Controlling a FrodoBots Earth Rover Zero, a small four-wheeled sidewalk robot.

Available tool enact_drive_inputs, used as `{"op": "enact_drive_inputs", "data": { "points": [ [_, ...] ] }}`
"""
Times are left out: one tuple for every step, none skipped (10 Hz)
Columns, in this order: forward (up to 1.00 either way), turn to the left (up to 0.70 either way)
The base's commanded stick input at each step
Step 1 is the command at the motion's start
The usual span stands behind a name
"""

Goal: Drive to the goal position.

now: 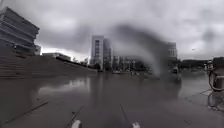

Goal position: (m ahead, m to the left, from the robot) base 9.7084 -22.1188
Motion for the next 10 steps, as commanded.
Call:
{"op": "enact_drive_inputs", "data": {
  "points": [
    [0.7, -0.03],
    [0.7, 0.0],
    [0.7, 0.0],
    [0.7, 0.0],
    [0.7, 0.0],
    [0.7, 0.0],
    [0.7, -0.01],
    [0.7, -0.18],
    [0.7, -0.33],
    [0.7, -0.18]
  ]
}}
